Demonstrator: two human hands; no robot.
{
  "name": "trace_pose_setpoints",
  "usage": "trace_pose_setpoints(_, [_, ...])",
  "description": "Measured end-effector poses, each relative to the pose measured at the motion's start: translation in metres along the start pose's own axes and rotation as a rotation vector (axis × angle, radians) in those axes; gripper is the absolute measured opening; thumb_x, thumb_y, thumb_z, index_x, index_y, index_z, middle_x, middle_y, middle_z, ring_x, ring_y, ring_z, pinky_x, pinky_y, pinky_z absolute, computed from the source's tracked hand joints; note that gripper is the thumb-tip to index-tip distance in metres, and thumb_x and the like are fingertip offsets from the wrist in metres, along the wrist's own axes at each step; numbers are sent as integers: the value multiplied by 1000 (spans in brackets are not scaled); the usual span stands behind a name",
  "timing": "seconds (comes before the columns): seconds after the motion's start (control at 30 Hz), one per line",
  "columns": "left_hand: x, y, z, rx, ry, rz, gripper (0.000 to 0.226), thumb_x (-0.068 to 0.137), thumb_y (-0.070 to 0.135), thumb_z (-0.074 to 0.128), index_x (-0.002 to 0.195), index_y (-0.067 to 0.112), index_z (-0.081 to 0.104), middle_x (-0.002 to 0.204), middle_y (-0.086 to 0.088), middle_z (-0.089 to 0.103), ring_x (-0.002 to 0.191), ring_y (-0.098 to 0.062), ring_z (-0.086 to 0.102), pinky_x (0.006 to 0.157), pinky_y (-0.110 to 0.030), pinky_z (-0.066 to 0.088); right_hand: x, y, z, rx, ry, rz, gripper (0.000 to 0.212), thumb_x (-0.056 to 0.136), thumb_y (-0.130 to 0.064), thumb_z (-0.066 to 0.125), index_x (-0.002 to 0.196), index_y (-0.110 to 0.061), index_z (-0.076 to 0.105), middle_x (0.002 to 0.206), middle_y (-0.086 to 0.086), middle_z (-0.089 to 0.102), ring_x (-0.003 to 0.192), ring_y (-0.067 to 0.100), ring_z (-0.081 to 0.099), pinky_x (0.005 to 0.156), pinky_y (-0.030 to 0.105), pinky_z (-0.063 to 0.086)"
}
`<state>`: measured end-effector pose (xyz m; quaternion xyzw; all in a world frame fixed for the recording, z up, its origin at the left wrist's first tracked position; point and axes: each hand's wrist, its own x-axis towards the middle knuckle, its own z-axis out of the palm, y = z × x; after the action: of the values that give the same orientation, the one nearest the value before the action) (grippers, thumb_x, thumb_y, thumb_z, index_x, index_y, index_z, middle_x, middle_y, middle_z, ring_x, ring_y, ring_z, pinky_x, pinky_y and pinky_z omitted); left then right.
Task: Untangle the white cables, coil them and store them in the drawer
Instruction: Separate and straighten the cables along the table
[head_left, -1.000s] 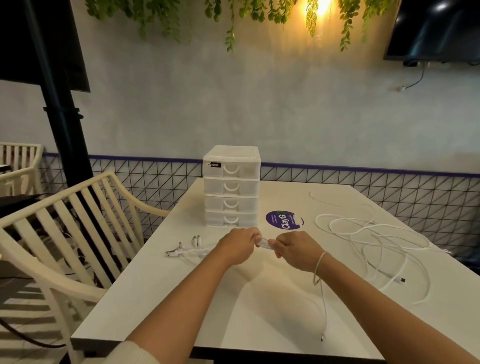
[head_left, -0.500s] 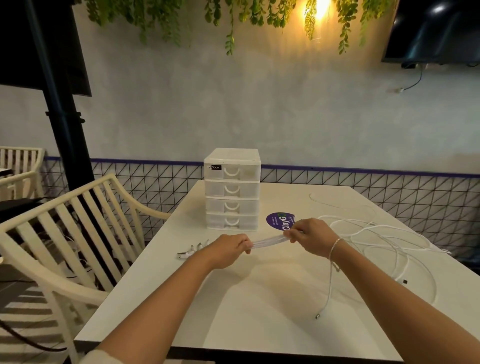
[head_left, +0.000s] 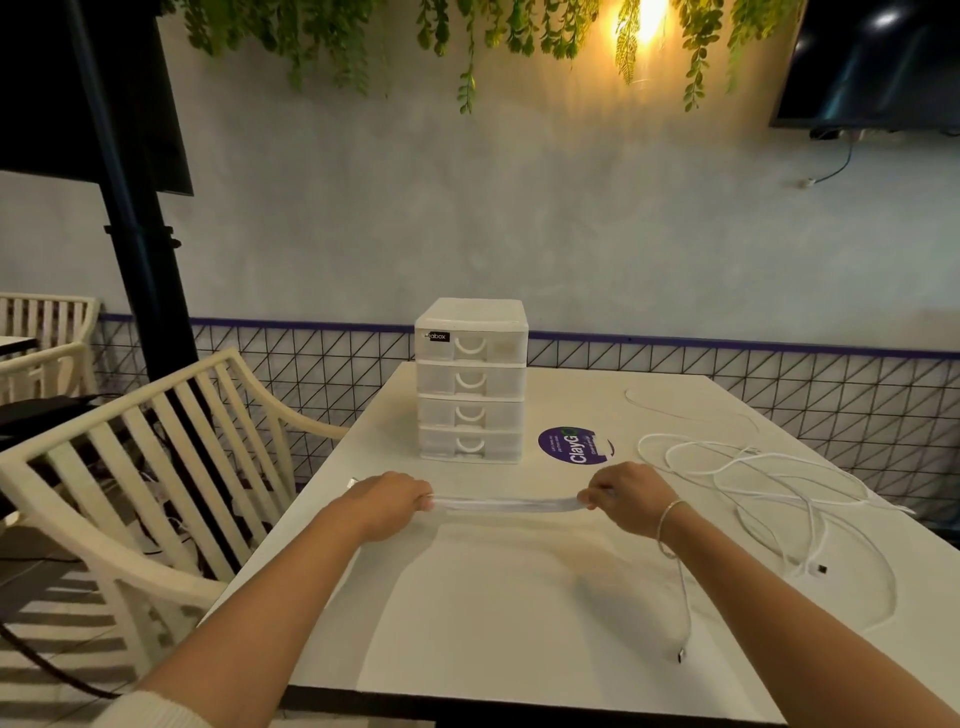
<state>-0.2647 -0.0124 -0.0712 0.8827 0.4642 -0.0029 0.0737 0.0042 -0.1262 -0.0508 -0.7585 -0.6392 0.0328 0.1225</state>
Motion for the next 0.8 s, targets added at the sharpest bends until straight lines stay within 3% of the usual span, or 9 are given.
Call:
trace_pose_setpoints(0.13, [-1, 1, 14, 53, 5, 3, 24, 100, 17, 33, 101, 12, 57, 102, -4, 43, 98, -24, 47, 75, -30, 33, 2, -2, 19, 62, -55, 64, 22, 94, -30, 49, 89, -18, 67, 96, 7, 64, 83, 18, 47, 65, 23, 36])
trace_pose_setpoints(0.23, [3, 9, 20, 39, -11, -11, 37, 92, 5, 37, 122, 17, 55, 124, -5, 46, 117, -25, 45, 91, -30, 36, 2, -2, 24, 97, -66, 73, 20, 93, -30, 50, 89, -19, 65, 102, 7, 65, 84, 17, 47, 70, 24, 37])
trace_pose_setpoints(0.3, [9, 27, 19, -80, -30, 5, 48, 91, 6, 38, 135, 22, 46, 137, -3, 42, 128, -23, 39, 104, -31, 32, 2, -2, 25, 109, -65, 64, 20, 93, -30, 50, 90, -18, 65, 103, 7, 65, 84, 17, 47, 70, 24, 36])
trace_pose_setpoints(0.37, [16, 60, 17, -234, -4, 84, 45, 95, 10, 37, 139, 20, 43, 143, -3, 41, 131, -21, 38, 108, -30, 30, 2, -5, 25, 111, -61, 43, 16, 93, -30, 50, 85, -21, 62, 102, 7, 65, 84, 17, 47, 71, 24, 35])
trace_pose_setpoints(0.47, [23, 111, 17, -405, 7, 144, 37, 100, 18, 35, 134, 15, 47, 137, -6, 50, 126, -23, 46, 102, -29, 35, 1, -9, 26, 123, -49, 19, 23, 92, -29, 50, 70, -25, 52, 93, 6, 63, 82, 18, 47, 69, 25, 34])
trace_pose_setpoints(0.57, [26, 134, 24, -531, -42, 139, 27, 99, 17, 37, 118, 10, 55, 117, -10, 63, 102, -24, 57, 90, -30, 42, -2, -8, 22, 150, -43, 9, 25, 92, -29, 50, 68, -24, 51, 88, 6, 61, 81, 19, 48, 68, 25, 35])
trace_pose_setpoints(0.67, [22, 138, 30, -567, -60, 146, 33, 101, 23, 30, 111, 10, 59, 108, -13, 62, 89, -19, 49, 84, -30, 40, -7, -2, 14, 191, -105, -11, 25, 91, -29, 54, 67, -24, 54, 75, -2, 58, 72, 13, 49, 60, 19, 36])
trace_pose_setpoints(0.8, [21, 131, 33, -529, -27, 132, 33, 101, 35, 30, 95, 16, 55, 100, -8, 57, 86, -20, 48, 77, -32, 38, -14, 14, 2, 571, -236, 71, 14, 87, -15, 63, 74, -14, 58, 56, -2, 57, 44, 8, 41, 44, 18, 32])
